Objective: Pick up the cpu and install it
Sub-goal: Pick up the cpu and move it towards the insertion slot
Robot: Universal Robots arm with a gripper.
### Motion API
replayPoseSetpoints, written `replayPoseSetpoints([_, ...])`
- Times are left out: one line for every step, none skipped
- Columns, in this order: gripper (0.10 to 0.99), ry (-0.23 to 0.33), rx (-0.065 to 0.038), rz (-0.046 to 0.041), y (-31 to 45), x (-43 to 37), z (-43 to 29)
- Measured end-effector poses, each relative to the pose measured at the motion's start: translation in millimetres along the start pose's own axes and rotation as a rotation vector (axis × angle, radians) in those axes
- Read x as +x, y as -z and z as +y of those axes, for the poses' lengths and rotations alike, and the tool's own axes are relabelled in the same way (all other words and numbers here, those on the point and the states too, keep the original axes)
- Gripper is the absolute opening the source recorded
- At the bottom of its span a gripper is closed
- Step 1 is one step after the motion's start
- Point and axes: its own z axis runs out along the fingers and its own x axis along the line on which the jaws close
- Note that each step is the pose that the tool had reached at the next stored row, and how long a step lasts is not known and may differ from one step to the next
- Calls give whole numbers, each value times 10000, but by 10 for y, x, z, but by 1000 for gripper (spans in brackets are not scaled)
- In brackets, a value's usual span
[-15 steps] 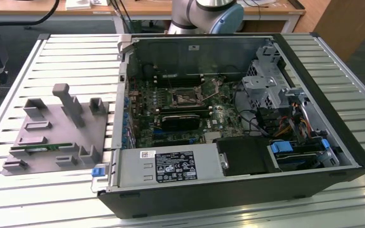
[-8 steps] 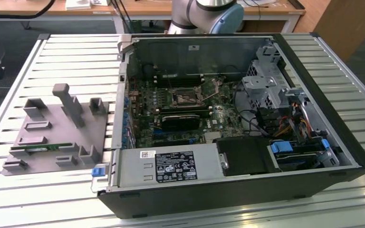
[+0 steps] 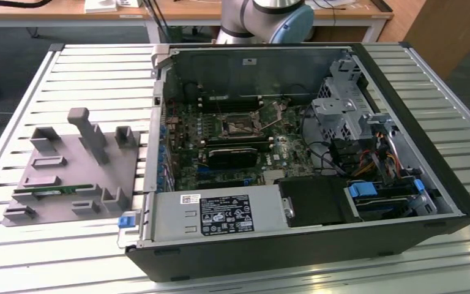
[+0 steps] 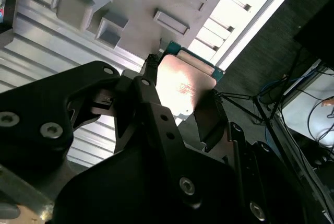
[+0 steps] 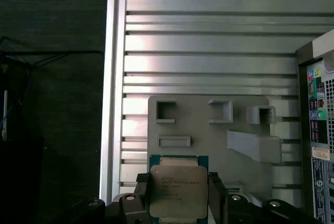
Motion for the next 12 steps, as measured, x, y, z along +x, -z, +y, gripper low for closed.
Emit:
replayPoseSetpoints([533,0,0,0,36,1,5])
replayPoseSetpoints([533,-1,0,-1,70,1,9])
replayPoseSetpoints([533,-1,0,0,101,2,13])
replayPoseSetpoints([533,-1,-1,0,122,1,16])
replayPoseSetpoints([533,-2,-1,0,131,-4,17])
replayPoseSetpoints([533,0,-3,-3,131,-16,17])
replayPoseSetpoints([533,0,-6,-1,133,-35,17])
replayPoseSetpoints([533,0,-10,0,134,-60,17])
replayPoseSetpoints([533,0,-12,0,134,-85,17])
replayPoseSetpoints([533,-1,-14,1,135,-110,18])
replayPoseSetpoints([533,-1,-16,0,135,-135,18])
replayPoseSetpoints([533,-2,-17,0,135,-163,18])
